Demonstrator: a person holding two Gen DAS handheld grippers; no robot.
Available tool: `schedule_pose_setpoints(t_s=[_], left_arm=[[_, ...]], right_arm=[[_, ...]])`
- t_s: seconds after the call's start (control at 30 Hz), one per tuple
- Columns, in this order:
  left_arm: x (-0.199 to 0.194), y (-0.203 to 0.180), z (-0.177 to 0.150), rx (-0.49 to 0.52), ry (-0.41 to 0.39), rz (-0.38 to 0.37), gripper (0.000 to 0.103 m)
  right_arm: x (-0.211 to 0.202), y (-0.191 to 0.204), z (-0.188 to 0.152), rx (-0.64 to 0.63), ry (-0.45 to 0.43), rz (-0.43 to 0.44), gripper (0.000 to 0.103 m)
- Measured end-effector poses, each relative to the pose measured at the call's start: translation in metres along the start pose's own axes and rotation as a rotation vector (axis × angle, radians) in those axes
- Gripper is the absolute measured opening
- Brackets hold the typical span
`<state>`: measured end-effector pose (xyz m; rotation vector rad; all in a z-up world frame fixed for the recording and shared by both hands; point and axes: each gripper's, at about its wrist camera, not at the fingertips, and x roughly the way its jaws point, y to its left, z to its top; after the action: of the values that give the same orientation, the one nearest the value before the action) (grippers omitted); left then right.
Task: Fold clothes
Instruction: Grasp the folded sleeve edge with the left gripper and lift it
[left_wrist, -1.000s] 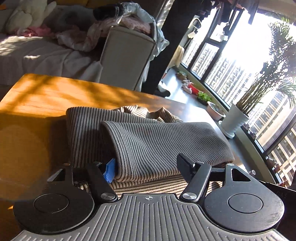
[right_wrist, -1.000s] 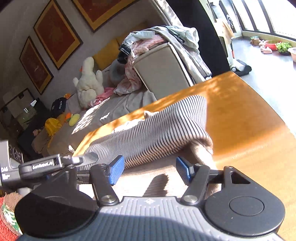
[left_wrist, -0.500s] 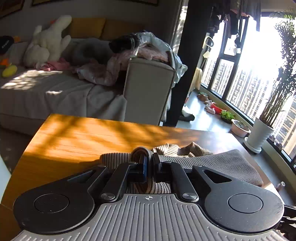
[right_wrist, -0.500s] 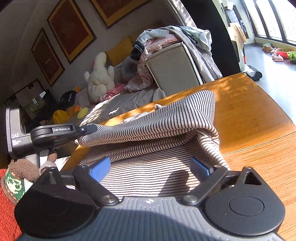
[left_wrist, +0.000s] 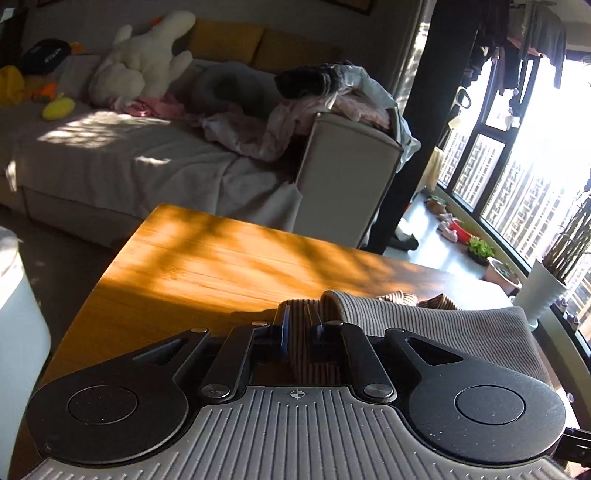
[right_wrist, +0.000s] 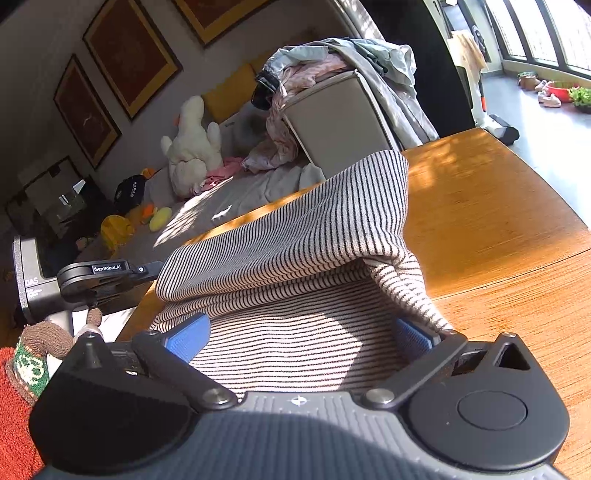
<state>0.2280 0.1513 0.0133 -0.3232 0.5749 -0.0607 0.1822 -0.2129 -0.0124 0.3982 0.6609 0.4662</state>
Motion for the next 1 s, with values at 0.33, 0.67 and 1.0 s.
schedule_pose_setpoints(t_s=[0.33,0.67,1.0], left_arm=[[0.004,-0.028,-0.015,-0.001,0.028,-0.159,0.058],[0.012,-0.044,-0.033,0.110,0.064,-0.144,0.041],[0.005,-0.055,-0.028,0.213,-0.026,-0.038,0.006]], right_arm=[[0.000,-0.002,-0.001,0.021,-0.010,0.013,0.103],[0.001,-0.004,-0.001,0.027,-0.014,0.017,0.103],[0.000,-0.006,-0.002,0.040,-0.020,0.025,0.103]])
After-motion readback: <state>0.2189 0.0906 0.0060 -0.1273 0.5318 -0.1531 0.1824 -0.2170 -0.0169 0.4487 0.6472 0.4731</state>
